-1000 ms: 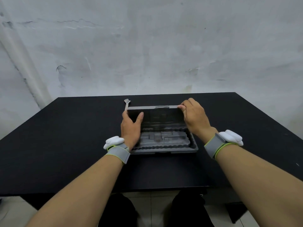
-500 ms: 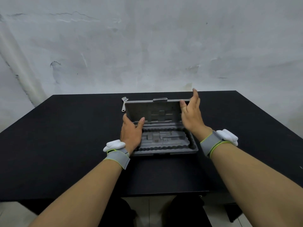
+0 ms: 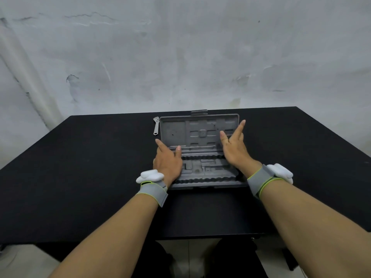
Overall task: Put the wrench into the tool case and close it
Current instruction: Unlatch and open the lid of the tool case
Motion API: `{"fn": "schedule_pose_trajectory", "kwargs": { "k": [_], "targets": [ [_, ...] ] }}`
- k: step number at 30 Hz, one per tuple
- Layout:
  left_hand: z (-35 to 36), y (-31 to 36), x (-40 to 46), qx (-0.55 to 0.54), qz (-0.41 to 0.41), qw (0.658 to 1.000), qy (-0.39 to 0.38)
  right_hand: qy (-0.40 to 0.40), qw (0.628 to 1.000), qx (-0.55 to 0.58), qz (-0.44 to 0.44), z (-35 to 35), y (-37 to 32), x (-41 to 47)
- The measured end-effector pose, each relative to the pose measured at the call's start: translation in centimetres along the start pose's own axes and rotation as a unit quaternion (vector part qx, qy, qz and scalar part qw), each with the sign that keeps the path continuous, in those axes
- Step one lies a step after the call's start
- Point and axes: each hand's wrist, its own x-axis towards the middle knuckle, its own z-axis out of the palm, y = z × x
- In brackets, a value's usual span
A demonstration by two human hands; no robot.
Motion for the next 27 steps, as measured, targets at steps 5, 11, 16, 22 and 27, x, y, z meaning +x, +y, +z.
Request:
{"fn": "schedule_pose_trajectory", "kwargs": {
  "k": [5,11,16,22,27],
  "targets": [
    [0.1,0.1,0.1,0.012,-0.002,1.0,-0.012,-0.051,0.987,-0.152,0.01,-0.5,0.4,-0.7],
    [0.3,-0.2,0.2,0.047,-0.003,0.999,-0.022,-0.042,0.976,-0.214,-0.019,0.2,1.9,-1.9],
    [0.5,-0.2,0.2,0.083,-0.002,0.996,-0.028,-0.049,0.971,-0.234,-0.019,0.3,2.2,-1.9],
    [0.7,-0.4,0.3,0.105,0.007,0.994,-0.023,-0.048,0.966,-0.255,-0.014,0.5,2.1,-2.1],
    [0.9,-0.9,0.6,0.148,0.019,0.988,-0.036,-0.042,0.962,-0.268,-0.017,0.5,2.1,-2.2]
  ]
}}
